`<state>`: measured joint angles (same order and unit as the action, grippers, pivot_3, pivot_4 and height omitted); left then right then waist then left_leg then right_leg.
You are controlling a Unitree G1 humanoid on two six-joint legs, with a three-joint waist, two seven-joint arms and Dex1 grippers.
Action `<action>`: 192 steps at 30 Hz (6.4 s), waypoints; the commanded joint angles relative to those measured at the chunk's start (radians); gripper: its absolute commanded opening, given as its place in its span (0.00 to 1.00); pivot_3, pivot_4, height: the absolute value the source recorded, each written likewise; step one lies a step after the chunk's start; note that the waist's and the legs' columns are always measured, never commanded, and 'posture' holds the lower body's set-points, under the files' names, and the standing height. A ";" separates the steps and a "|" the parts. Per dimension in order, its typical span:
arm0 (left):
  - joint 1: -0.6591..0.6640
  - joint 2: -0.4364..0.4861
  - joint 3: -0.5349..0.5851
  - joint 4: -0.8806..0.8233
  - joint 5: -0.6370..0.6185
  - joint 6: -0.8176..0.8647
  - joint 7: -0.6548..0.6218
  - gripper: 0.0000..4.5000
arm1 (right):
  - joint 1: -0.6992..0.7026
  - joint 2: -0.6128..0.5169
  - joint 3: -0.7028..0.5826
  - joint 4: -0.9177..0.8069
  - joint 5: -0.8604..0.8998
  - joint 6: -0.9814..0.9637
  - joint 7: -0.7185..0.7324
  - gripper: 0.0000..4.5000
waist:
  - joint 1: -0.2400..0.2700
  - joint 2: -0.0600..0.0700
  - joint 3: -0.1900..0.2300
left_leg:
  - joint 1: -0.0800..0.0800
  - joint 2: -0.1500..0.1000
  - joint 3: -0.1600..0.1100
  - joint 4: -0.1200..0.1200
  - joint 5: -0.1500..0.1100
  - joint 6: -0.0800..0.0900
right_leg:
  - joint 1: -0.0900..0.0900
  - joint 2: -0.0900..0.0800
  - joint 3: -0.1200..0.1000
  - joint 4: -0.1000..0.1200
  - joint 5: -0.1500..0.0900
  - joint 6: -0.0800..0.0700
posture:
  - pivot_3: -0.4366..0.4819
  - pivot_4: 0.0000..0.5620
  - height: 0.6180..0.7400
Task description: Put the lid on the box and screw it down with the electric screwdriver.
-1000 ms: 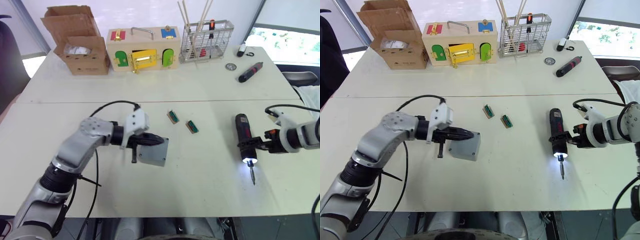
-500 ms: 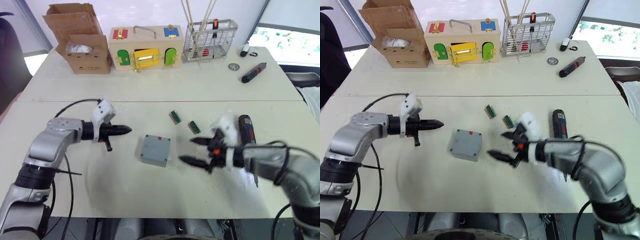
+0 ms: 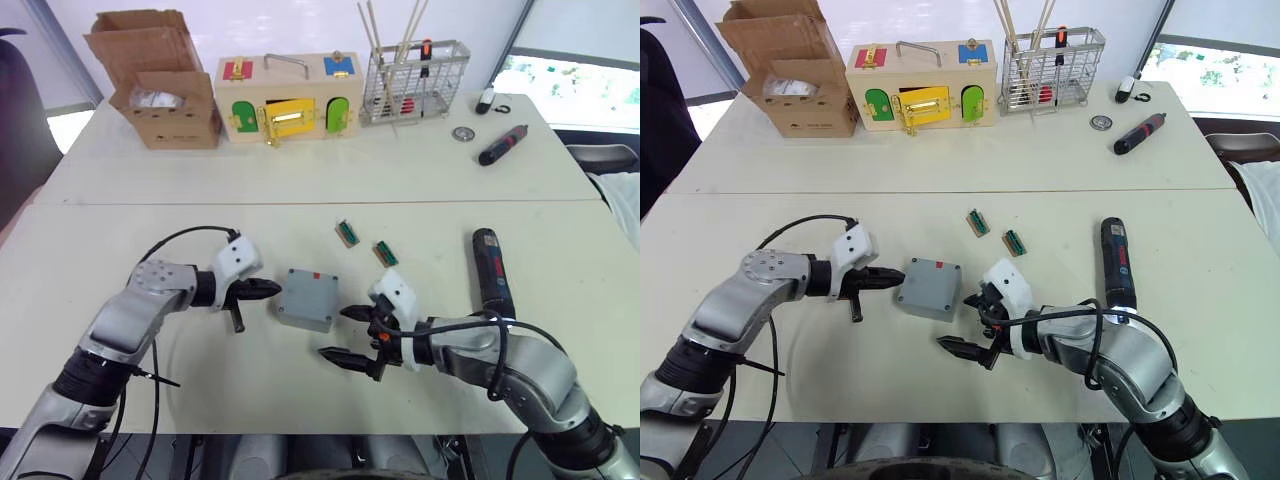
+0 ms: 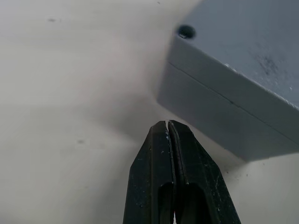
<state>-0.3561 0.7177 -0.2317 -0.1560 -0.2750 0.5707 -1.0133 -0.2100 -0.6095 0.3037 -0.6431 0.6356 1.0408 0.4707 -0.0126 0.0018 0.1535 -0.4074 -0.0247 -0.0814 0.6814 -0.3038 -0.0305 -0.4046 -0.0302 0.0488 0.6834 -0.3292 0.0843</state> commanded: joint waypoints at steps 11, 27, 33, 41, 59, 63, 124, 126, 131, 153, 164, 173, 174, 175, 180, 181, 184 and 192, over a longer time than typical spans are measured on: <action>-0.142 -0.108 -0.045 0.178 0.054 -0.135 -0.069 0.00 | -0.011 0.037 -0.033 -0.065 0.077 0.093 0.027 0.99 | 0.001 0.000 0.000 | 0.000 0.000 0.000 0.000 0.000 0.000 | 0.000 0.000 -0.001 0.000 0.000 0.000 | 0.48 0.27 1.00; -0.136 -0.013 -0.018 0.271 0.151 -0.247 -0.117 0.00 | -0.073 -0.128 -0.100 -0.010 0.010 0.045 0.110 0.99 | -0.006 0.000 0.000 | 0.000 0.000 0.000 0.000 0.000 0.000 | 0.000 0.001 0.000 0.001 0.000 0.000 | 0.48 0.27 1.00; -0.015 0.051 0.032 0.067 0.052 -0.105 -0.153 0.00 | -0.132 -0.138 -0.025 0.089 -0.071 -0.053 0.188 0.99 | -0.005 0.000 0.000 | 0.000 0.000 0.000 0.000 0.000 0.000 | -0.001 0.001 0.000 0.001 0.000 0.000 | 0.48 0.27 1.00; 0.070 0.060 0.039 -0.077 0.013 0.003 -0.110 0.00 | -0.208 -0.093 0.063 0.191 -0.162 -0.149 0.266 0.99 | -0.001 0.000 0.000 | 0.000 0.000 0.000 0.001 0.000 0.000 | 0.000 0.000 0.000 0.001 0.000 0.000 | 0.48 0.27 1.00; -0.046 -0.069 0.007 0.068 0.062 -0.059 -0.025 0.00 | -0.157 -0.032 0.052 0.116 -0.151 -0.067 0.275 0.99 | 0.000 0.000 0.000 | 0.000 0.000 0.000 0.001 0.000 0.000 | 0.000 0.000 -0.001 0.001 0.000 0.000 | 0.48 0.27 1.00; -0.062 -0.082 -0.001 0.101 0.075 -0.085 -0.033 0.00 | -0.136 -0.036 0.044 0.090 -0.144 -0.044 0.271 0.99 | 0.000 0.000 0.000 | 0.000 0.000 0.000 0.001 0.000 0.000 | 0.000 0.000 -0.001 0.001 0.000 0.000 | 0.48 0.27 1.00; -0.002 -0.028 0.355 -0.286 -0.305 0.353 0.273 0.00 | -0.536 0.311 -0.136 1.002 -0.494 -0.650 0.146 0.56 | -0.009 0.000 0.000 | -0.001 0.000 0.001 -0.001 0.004 -0.007 | -0.003 0.000 0.000 0.002 0.000 0.000 | 0.48 0.27 1.00; -0.001 -0.027 0.345 -0.281 -0.301 0.344 0.269 0.00 | -0.521 0.314 -0.140 0.987 -0.495 -0.637 0.147 0.56 | -0.008 0.000 0.000 | -0.001 0.000 0.001 -0.001 0.004 -0.007 | -0.003 0.000 0.000 0.002 0.000 0.000 | 0.48 0.27 1.00; -0.004 -0.023 0.324 -0.266 -0.299 0.324 0.262 0.00 | -0.494 0.315 -0.143 0.959 -0.500 -0.619 0.144 0.56 | -0.010 0.000 0.000 | -0.001 0.000 0.001 -0.001 0.004 -0.007 | -0.003 0.000 0.000 0.002 0.000 0.000 | 0.48 0.27 1.00; -0.001 -0.009 0.279 -0.249 -0.289 0.289 0.243 0.00 | -0.485 0.330 -0.167 0.950 -0.505 -0.602 0.112 0.01 | -0.010 0.000 0.000 | -0.001 0.000 0.001 -0.001 0.004 -0.007 | -0.003 0.000 0.000 0.002 0.000 0.000 | 0.48 0.27 1.00; -0.008 -0.007 0.277 -0.235 -0.288 0.284 0.237 0.00 | -0.491 0.310 -0.179 0.912 -0.502 -0.600 0.116 0.01 | -0.009 0.000 0.000 | -0.001 0.000 0.001 -0.001 0.004 -0.007 | -0.003 0.000 0.000 0.002 0.000 0.000 | 0.48 0.27 1.00; -0.033 -0.002 0.262 -0.200 -0.281 0.253 0.201 0.00 | -0.507 0.285 -0.209 0.761 -0.467 -0.529 0.131 0.01 | -0.008 0.000 0.000 | -0.001 0.000 0.001 -0.001 0.004 -0.007 | -0.003 0.000 0.000 0.002 0.000 0.000 | 0.48 0.27 1.00; -0.037 -0.001 0.257 -0.197 -0.280 0.249 0.194 0.00 | -0.506 0.279 -0.213 0.732 -0.460 -0.513 0.135 0.01 | -0.008 0.000 0.000 | -0.001 0.000 0.001 -0.001 0.004 -0.007 | -0.003 0.000 0.000 0.002 0.000 0.000 | 0.48 0.27 1.00; -0.041 0.001 0.253 -0.195 -0.281 0.246 0.186 0.00 | -0.502 0.273 -0.216 0.702 -0.452 -0.494 0.139 0.01 | -0.008 0.000 0.000 | -0.001 0.000 0.001 -0.001 0.004 -0.007 | -0.003 0.000 0.000 0.002 0.000 0.000 | 0.48 0.27 1.00; -0.052 0.073 0.240 -0.229 -0.314 0.247 0.071 0.00 | -0.397 0.144 -0.246 0.363 -0.304 -0.282 0.250 0.01 | -0.004 0.000 0.000 | -0.001 0.000 0.001 -0.001 0.004 -0.007 | -0.003 0.000 0.000 0.002 0.000 0.000 | 0.48 0.27 1.00; -0.054 0.095 0.236 -0.235 -0.316 0.242 0.043 0.00 | -0.366 0.109 -0.258 0.293 -0.272 -0.237 0.267 0.01 | -0.004 0.000 0.000 | -0.001 0.000 0.001 -0.002 0.004 -0.007 | -0.003 0.000 0.000 0.001 0.000 0.000 | 0.48 0.27 1.00; -0.054 0.146 0.217 -0.247 -0.310 0.223 -0.020 0.00 | -0.294 0.027 -0.268 0.156 -0.211 -0.160 0.299 0.01 | -0.003 0.000 0.000 | -0.001 0.000 0.001 -0.002 0.000 -0.001 | -0.003 0.000 0.000 0.001 0.000 0.000 | 0.48 0.27 1.00; -0.050 0.183 0.142 -0.241 -0.254 0.156 -0.080 0.00 | -0.231 0.035 -0.215 0.078 -0.166 -0.117 0.249 0.01 | -0.005 0.000 0.000 | -0.001 0.000 0.001 -0.001 0.000 -0.001 | -0.003 0.000 0.001 0.002 0.000 0.000 | 0.48 0.27 1.00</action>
<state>-0.3996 0.8959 -0.0915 -0.3819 -0.5410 0.7493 -1.0874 -0.4384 -0.5825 0.0817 -0.5358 0.4598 0.9347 0.7323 -0.0174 0.0016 0.1536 -0.4080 -0.0245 -0.0806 0.6802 -0.3034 -0.0314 -0.4072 -0.0301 0.0494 0.6850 -0.3292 0.0842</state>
